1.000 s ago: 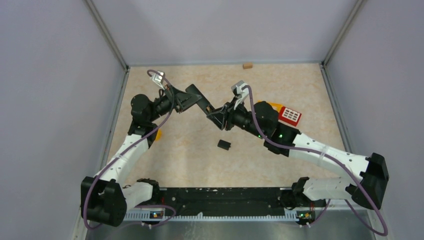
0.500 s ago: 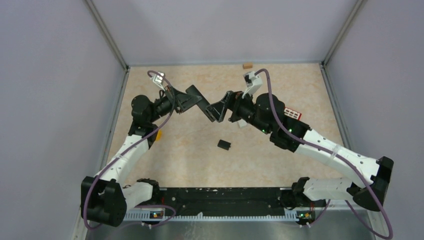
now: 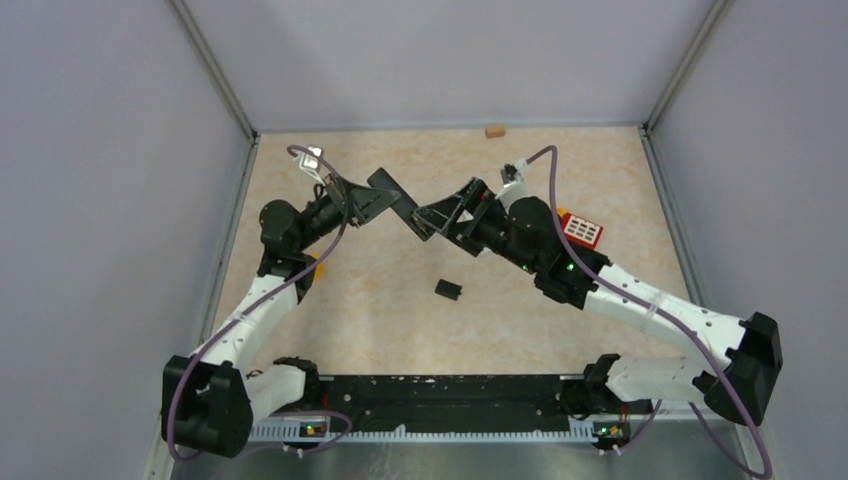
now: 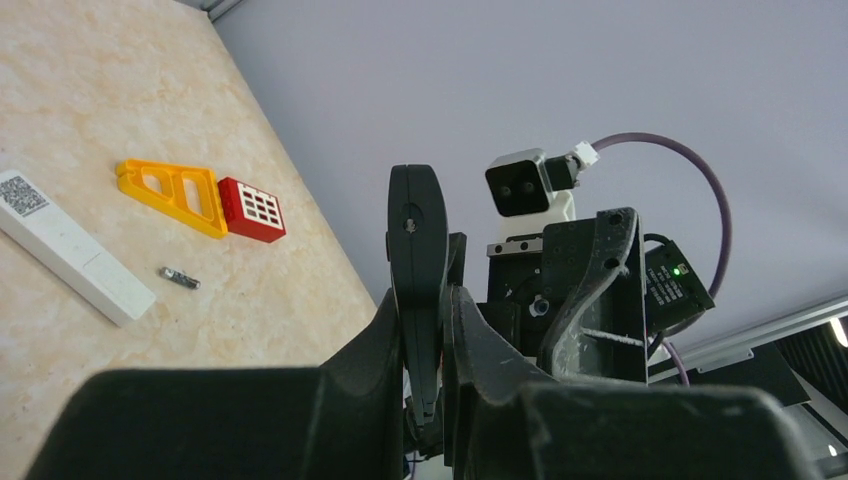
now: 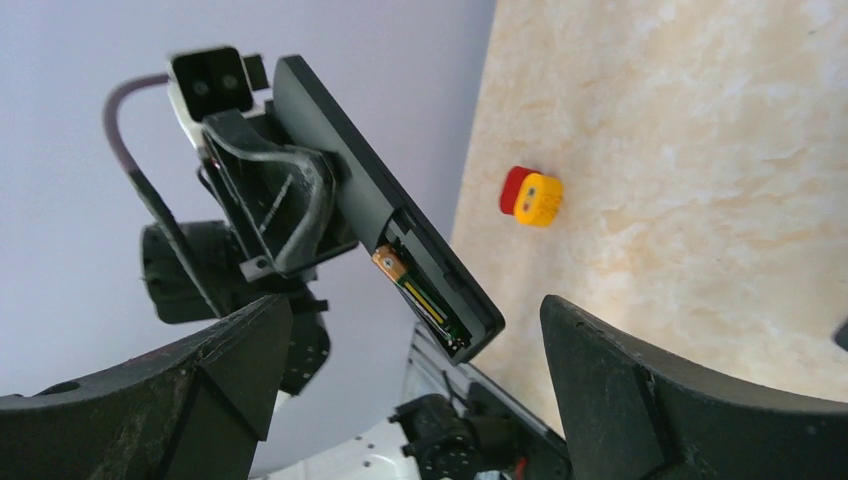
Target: Load the batteries into the remote control
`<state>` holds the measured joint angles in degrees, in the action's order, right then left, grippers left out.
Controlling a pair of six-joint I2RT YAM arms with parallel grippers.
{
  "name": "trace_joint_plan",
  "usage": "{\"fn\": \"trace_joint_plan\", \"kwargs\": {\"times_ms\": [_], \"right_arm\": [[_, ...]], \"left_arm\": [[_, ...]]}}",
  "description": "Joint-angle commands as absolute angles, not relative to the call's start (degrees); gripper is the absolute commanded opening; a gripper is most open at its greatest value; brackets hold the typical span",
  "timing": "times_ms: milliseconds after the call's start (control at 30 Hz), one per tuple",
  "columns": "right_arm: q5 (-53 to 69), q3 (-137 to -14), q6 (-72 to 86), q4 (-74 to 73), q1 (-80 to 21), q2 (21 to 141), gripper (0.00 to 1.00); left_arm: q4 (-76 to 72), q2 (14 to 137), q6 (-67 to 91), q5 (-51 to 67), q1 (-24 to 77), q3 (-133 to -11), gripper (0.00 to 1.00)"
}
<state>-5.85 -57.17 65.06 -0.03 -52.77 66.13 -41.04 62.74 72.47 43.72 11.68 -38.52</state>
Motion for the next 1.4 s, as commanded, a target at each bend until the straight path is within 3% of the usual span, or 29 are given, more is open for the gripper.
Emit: {"fn": "trace_joint_plan", "kwargs": {"times_ms": [0,167,867,1200,1367], "right_arm": [[-4.4,-56.1,72.4,8.2,-52.0,65.0,0.97],[-2.1,-53.9,76.9,14.3,-51.4,66.7,0.96],[6.0,-53.9,79.6,25.4,-50.5,72.6,0.49],[6.9,-52.9,79.4,26.2,-50.3,72.6,0.39],[7.3,-52.4,78.7,27.0,-50.2,72.4,0.43]], "left_arm": [[-48.1,59.6,72.9,42.2,11.6,-38.1,0.0],[-52.1,59.2,74.6,42.2,11.6,-36.7,0.0],[-55.1,58.5,75.2,43.6,11.7,-36.2,0.0],[-54.3,58.7,75.3,43.1,11.7,-36.6,0.0],[-53.0,58.9,75.2,42.8,11.7,-37.0,0.0]]}}
